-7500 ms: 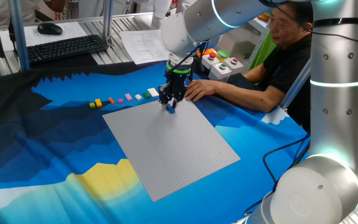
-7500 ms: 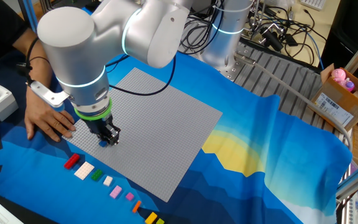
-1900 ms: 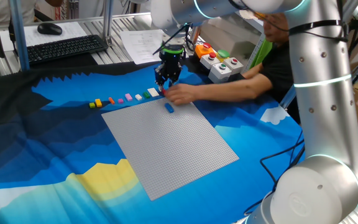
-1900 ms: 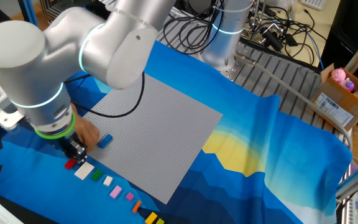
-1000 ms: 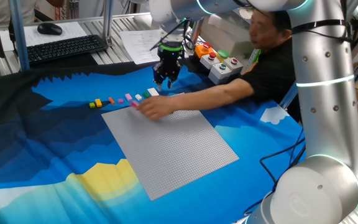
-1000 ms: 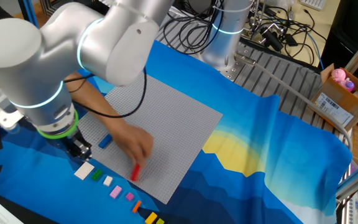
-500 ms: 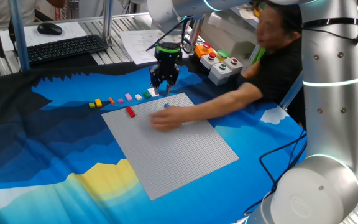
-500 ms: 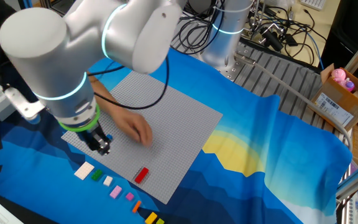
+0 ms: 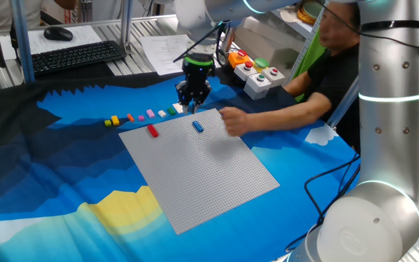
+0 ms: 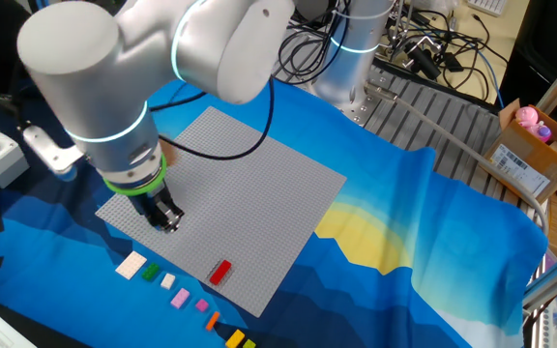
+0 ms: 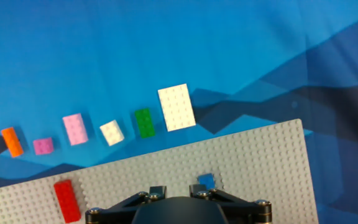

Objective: Stack small Lego blocks one on top of the other

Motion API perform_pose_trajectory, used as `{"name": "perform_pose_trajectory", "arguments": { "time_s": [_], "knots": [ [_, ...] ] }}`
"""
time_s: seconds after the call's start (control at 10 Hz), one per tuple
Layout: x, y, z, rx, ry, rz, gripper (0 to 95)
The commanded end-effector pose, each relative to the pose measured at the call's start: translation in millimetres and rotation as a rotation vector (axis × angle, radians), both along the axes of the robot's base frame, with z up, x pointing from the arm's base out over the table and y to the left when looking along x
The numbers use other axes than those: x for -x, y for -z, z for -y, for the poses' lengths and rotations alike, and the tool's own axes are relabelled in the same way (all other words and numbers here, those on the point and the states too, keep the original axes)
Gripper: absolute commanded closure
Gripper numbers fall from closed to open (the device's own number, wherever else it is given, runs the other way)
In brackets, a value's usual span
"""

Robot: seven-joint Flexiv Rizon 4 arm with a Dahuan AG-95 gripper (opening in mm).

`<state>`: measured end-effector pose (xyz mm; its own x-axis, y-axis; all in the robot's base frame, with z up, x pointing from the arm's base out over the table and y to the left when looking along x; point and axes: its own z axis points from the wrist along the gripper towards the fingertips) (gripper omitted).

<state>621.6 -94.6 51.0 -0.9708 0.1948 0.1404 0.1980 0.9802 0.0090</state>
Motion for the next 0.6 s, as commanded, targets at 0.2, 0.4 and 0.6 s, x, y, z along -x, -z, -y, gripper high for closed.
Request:
{"name": "perform_pose_trajectory", "arguments": {
  "time_s": [0.2, 0.4, 0.6],
  "knots": [
    [-2.7, 1.2, 0.9, 0.063, -0.109, -0.013, 57.0],
    [-2.7, 1.2, 0.9, 0.063, -0.195, -0.014, 57.0],
    [-2.7, 1.2, 0.9, 0.021, -0.160, -0.011, 57.0]
  ]
}}
